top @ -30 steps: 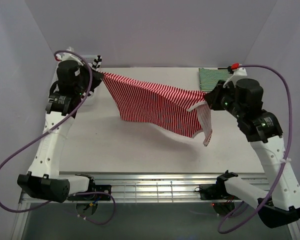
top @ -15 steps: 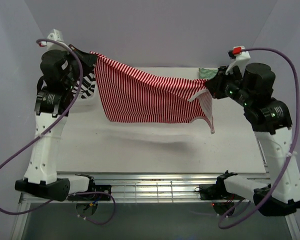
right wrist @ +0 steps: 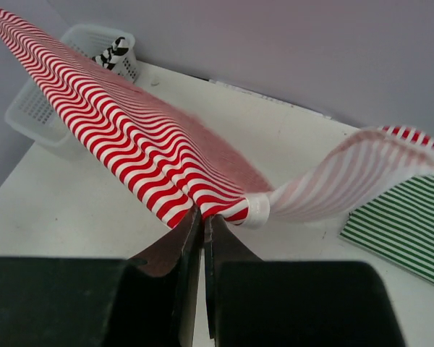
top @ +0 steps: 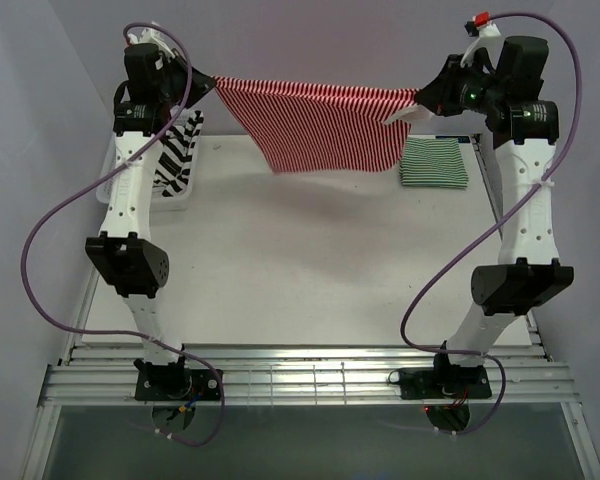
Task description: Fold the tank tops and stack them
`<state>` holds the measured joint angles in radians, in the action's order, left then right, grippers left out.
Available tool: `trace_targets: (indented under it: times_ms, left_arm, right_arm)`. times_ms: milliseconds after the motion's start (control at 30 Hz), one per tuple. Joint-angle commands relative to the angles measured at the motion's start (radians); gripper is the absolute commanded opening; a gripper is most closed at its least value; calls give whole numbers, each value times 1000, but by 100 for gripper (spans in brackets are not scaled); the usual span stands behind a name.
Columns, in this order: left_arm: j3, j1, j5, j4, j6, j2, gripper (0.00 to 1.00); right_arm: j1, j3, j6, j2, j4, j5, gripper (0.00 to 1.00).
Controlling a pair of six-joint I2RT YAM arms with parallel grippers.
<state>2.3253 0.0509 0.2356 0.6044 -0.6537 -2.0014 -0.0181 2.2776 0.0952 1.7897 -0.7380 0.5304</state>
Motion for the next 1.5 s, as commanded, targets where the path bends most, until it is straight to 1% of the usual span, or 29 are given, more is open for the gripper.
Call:
trace_targets:
  times_ms: [0, 33, 67, 100, 133, 167, 200, 233, 267, 300, 333, 367, 400, 433, 467, 500, 533, 567, 633, 700, 800, 867, 1033, 1133, 1200, 1233, 1300, 1367, 1467]
  left_arm:
    - [-128, -19, 14, -146, 22, 275, 0]
    - [-255, -20, 11, -162, 29, 309, 0]
    - [-326, -19, 10, -167, 31, 343, 0]
    - [-405, -19, 10, -175, 25, 408, 0]
    - [-589, -19, 39, -207, 20, 443, 0]
    - [-689, -17, 57, -224, -7, 476, 0]
    - [-789, -16, 68, -238, -18, 545, 0]
    - [-893, -11, 65, -270, -35, 579, 0]
    - [-1096, -5, 58, -293, -69, 613, 0]
    - [-1185, 0, 53, -304, -84, 640, 0]
    - [-1260, 3, 44, -301, -92, 683, 0]
    - [-1376, 4, 36, -286, -102, 699, 0]
    - [-1420, 7, 24, -267, -104, 711, 0]
    - [-1452, 9, 5, -212, -113, 734, 3]
    - [-1483, 9, -39, -178, -119, 742, 21]
    - [-1486, 9, -57, -151, -121, 750, 38]
    - [-1486, 10, -68, -112, -118, 757, 61]
    - [-1479, 12, -81, -97, -112, 768, 96]
    - [-1430, 10, -96, -69, -100, 770, 98]
    - [-1379, 13, -79, -65, -92, 756, 98]
    - [-1342, 33, -59, -71, -92, 727, 98]
    - [-1305, 55, -59, -100, -80, 693, 98]
    - [-1198, 72, -38, -133, -69, 478, 98]
    - [-1153, 75, -56, -158, -77, 371, 98]
    - [-1137, 78, -55, -175, -70, 322, 98]
    - [-1127, 78, -53, -175, -64, 272, 98]
    - [-1117, 78, -68, -175, -66, 227, 98]
    - [-1109, 78, -73, -178, -63, 163, 98]
    - [-1084, 78, -68, -183, -60, 98, 98]
  right_arm:
    - [53, -97, -51, -165, 91, 97, 8]
    - [56, -183, -73, -183, 57, 92, 8]
    - [56, -226, -122, -219, 33, 83, 8]
    - [55, -272, -132, -237, 10, 60, 8]
    - [55, -329, -144, -257, -9, -1, 8]
    - [53, -480, -153, -310, -14, -27, 8]
    - [52, -557, -147, -340, -14, -108, 8]
    - [49, -628, -144, -363, -15, -144, 8]
    - [43, -767, -137, -413, -26, -177, 8]
    - [37, -833, -108, -436, -41, -249, 9]
    - [30, -904, -103, -458, -56, -283, 12]
    - [20, -976, -83, -505, -67, -311, 17]
    - [9, -1104, -33, -527, -66, -354, 27]
    - [-17, -1150, -29, -541, -70, -362, 38]
    - [-38, -1179, -32, -556, -81, -368, 51]
    - [-48, -1207, -25, -562, -101, -419, 63]
    - [-55, -1205, 0, -572, -112, -441, 81]
    - [-60, -1199, 4, -588, -118, -448, 89]
    - [-60, -1170, 8, -607, -100, -440, 90]
    - [-60, -1153, 9, -609, -87, -422, 90]
    - [-68, -1144, 5, -563, -54, -380, 90]
    - [-104, -1142, 6, -508, 1, -360, 90]
    - [-181, -1052, 15, -328, 81, -368, 90]
    - [-230, -1015, 41, -180, 117, -403, 90]
    - [-235, -1006, 58, -135, 140, -412, 90]
    - [-235, -1006, 76, -97, 147, -418, 90]
    - [-235, -1009, 100, -67, 167, -464, 90]
    - [-233, -1012, 120, -23, 186, -478, 90]
    - [-230, -1015, 132, 36, 209, -464, 90]
